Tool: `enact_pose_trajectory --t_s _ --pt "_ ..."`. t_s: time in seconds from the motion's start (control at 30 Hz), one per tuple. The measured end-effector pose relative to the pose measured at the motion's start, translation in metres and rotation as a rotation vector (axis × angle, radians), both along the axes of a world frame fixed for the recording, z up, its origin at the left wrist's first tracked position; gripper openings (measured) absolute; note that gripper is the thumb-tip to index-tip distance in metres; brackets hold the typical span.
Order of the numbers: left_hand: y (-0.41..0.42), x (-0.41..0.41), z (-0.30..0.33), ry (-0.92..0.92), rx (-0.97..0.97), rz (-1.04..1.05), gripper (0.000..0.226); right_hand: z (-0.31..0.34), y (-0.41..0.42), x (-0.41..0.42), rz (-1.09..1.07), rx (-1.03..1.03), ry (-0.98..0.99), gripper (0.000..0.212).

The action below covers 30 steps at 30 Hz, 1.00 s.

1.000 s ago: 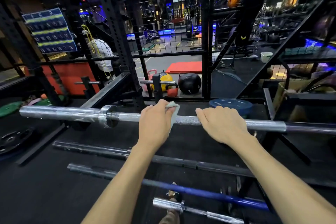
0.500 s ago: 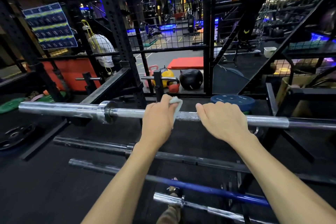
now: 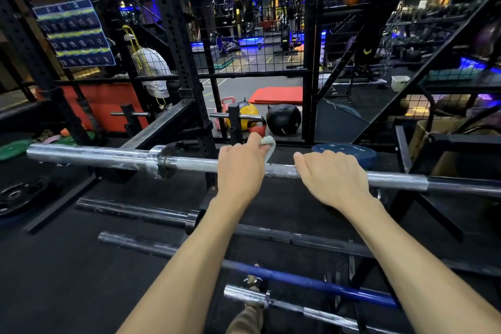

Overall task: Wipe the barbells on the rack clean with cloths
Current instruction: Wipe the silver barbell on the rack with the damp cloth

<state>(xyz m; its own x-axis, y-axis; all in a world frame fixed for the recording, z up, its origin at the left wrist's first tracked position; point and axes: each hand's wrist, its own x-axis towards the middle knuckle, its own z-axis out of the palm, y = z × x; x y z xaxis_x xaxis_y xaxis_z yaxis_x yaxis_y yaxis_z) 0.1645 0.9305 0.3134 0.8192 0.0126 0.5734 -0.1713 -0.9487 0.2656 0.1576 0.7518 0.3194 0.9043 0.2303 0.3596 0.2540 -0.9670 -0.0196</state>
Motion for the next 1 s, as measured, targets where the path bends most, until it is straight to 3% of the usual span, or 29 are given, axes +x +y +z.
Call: enact_pose_trajectory --t_s 0.13,0.23,0.37,0.47,0.6,0.7,0.8,0.93,1.0 --pt "0.014 -0.010 -0.005 0.042 -0.115 -0.110 0.019 -0.001 -0.002 0.000 0.046 -0.052 -0.054 0.053" --pt "0.044 -0.011 -0.008 -0.031 -0.032 -0.009 0.029 -0.006 -0.003 0.002 0.045 -0.062 -0.074 0.054" --pt "0.072 -0.010 -0.002 -0.021 -0.118 0.084 0.022 -0.007 0.000 0.004 0.038 -0.038 -0.072 0.055" --pt "0.046 -0.020 -0.009 -0.032 -0.192 -0.083 0.015 -0.007 0.001 0.004 0.029 -0.038 -0.081 0.055" --pt "0.018 -0.025 -0.027 -0.074 -0.122 -0.187 0.041 -0.008 0.000 0.004 0.021 -0.035 -0.069 0.056" --pt "0.016 -0.011 -0.020 -0.094 -0.008 -0.115 0.032 -0.008 -0.002 0.004 0.019 -0.049 -0.068 0.055" --pt "0.006 0.001 -0.006 -0.058 -0.021 -0.059 0.018 -0.007 -0.002 0.004 0.019 -0.032 -0.060 0.055" --pt "0.017 -0.006 -0.009 0.043 -0.212 -0.231 0.013 -0.007 -0.001 0.004 0.003 -0.023 -0.054 0.053" --pt "0.022 -0.017 -0.018 0.018 -0.165 -0.307 0.013 -0.007 0.000 0.003 0.002 -0.013 -0.060 0.051"
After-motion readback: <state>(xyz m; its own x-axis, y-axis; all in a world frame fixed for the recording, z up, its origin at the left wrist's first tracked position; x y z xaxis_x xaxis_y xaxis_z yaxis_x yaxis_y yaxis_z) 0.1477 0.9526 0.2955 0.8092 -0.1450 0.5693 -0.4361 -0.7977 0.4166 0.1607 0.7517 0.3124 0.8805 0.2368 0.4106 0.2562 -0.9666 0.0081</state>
